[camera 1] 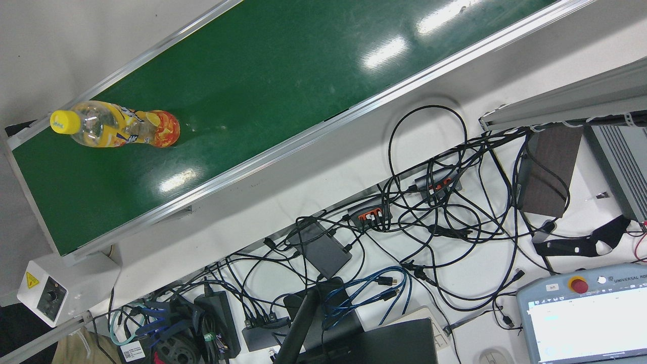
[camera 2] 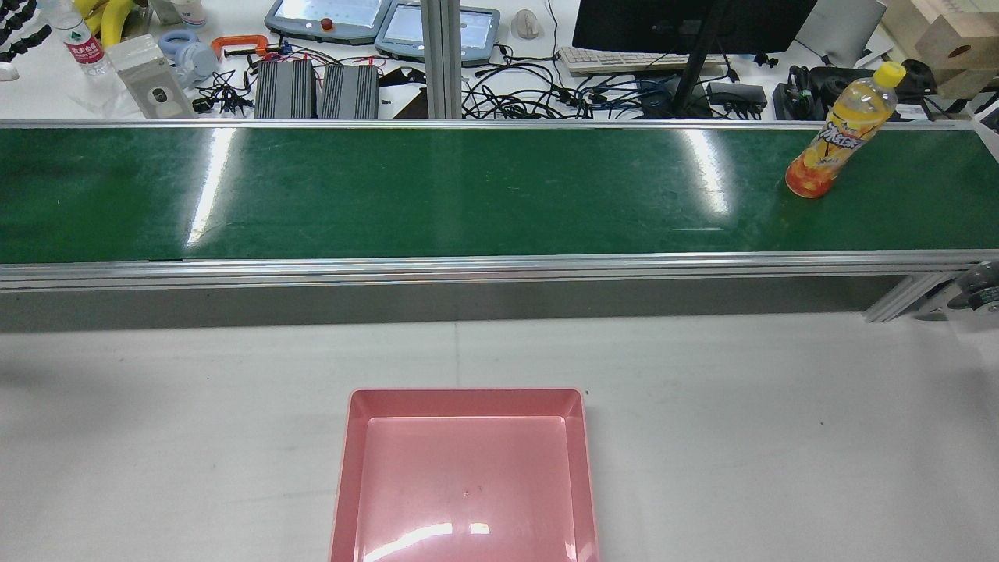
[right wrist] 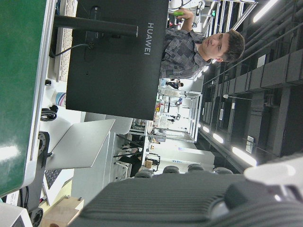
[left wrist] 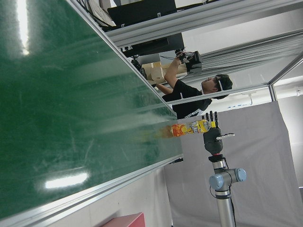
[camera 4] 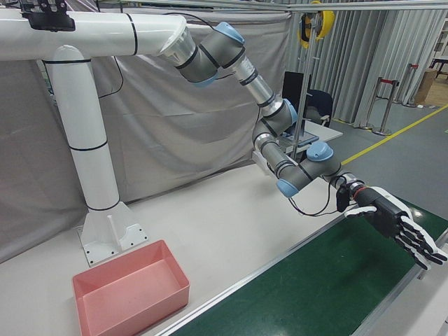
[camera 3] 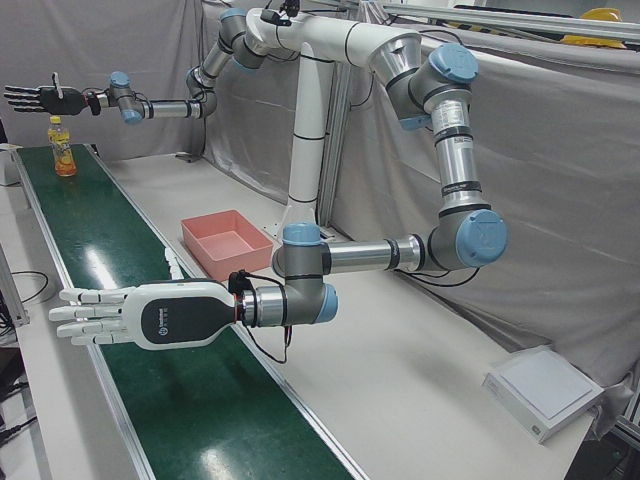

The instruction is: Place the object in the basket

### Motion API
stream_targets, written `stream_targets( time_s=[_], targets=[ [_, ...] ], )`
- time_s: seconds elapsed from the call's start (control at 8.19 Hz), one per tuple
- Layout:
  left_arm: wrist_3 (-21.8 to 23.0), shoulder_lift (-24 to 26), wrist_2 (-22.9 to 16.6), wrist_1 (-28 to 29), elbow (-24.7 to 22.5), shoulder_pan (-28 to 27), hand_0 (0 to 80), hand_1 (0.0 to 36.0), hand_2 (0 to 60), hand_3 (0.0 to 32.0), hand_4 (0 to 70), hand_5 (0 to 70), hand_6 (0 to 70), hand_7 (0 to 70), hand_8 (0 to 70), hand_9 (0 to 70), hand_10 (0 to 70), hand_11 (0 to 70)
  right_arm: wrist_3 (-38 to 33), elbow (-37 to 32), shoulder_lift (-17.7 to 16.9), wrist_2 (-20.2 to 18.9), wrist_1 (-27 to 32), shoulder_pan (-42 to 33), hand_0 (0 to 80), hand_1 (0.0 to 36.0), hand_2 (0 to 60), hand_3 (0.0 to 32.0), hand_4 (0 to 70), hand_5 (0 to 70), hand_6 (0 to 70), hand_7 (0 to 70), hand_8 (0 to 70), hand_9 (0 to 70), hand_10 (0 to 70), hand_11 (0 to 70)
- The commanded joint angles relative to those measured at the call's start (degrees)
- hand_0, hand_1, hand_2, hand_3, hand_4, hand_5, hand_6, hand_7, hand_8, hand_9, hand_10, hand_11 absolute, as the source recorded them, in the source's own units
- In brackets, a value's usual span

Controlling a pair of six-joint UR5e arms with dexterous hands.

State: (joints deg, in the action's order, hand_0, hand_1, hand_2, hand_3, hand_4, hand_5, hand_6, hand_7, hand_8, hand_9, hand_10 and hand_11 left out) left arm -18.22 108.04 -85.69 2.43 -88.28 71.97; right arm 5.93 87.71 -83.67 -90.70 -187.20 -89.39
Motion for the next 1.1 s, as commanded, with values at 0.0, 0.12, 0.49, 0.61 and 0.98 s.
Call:
stream_targets(
  time_s=[0.0,0.12,0.49,0.61,0.98],
  targets=[
    [0.03,-0.20,0.00,0.12,-0.31,0.01,47.2,13.1,5.4,0.0,0.1,16.1,1.3,0.0,0.0,0.1,3.9,7.3,0.04,0.00,0.00,0.00,-0.01,0.00,0.0,0.0,0.0,0.0,0.0,0.0,0.0,0.0,0.0,0.0,0.0,0.0],
    [0.12,-0.20,0.00,0.12,-0.40,0.01,47.2,13.1,5.0,0.0,0.1,16.1,1.4,0.0,0.0,0.2,4.1,7.7,0.04,0.00,0.00,0.00,-0.01,0.00,0.0,0.0,0.0,0.0,0.0,0.0,0.0,0.0,0.0,0.0,0.0,0.0],
    [0.03,-0.20,0.00,0.12,-0.58,0.01,46.9,12.9,5.4,0.0,0.0,16.0,1.5,0.0,0.0,0.4,4.2,7.9,0.04,0.00,0.00,0.00,-0.01,0.00,0.0,0.0,0.0,0.0,0.0,0.0,0.0,0.0,0.0,0.0,0.0,0.0],
    [0.12,-0.20,0.00,0.12,-0.75,0.01,47.0,12.8,5.4,0.0,0.0,15.7,1.4,0.0,0.0,0.2,4.0,7.5,-0.04,0.00,0.00,0.00,-0.01,0.00,0.0,0.0,0.0,0.0,0.0,0.0,0.0,0.0,0.0,0.0,0.0,0.0],
    [0.12,-0.38,0.00,0.12,-1.02,0.01,47.2,13.0,5.0,0.0,0.2,15.7,1.5,0.0,0.0,0.3,4.2,7.7,0.04,0.00,0.00,0.00,-0.01,0.00,0.0,0.0,0.0,0.0,0.0,0.0,0.0,0.0,0.0,0.0,0.0,0.0]
  ],
)
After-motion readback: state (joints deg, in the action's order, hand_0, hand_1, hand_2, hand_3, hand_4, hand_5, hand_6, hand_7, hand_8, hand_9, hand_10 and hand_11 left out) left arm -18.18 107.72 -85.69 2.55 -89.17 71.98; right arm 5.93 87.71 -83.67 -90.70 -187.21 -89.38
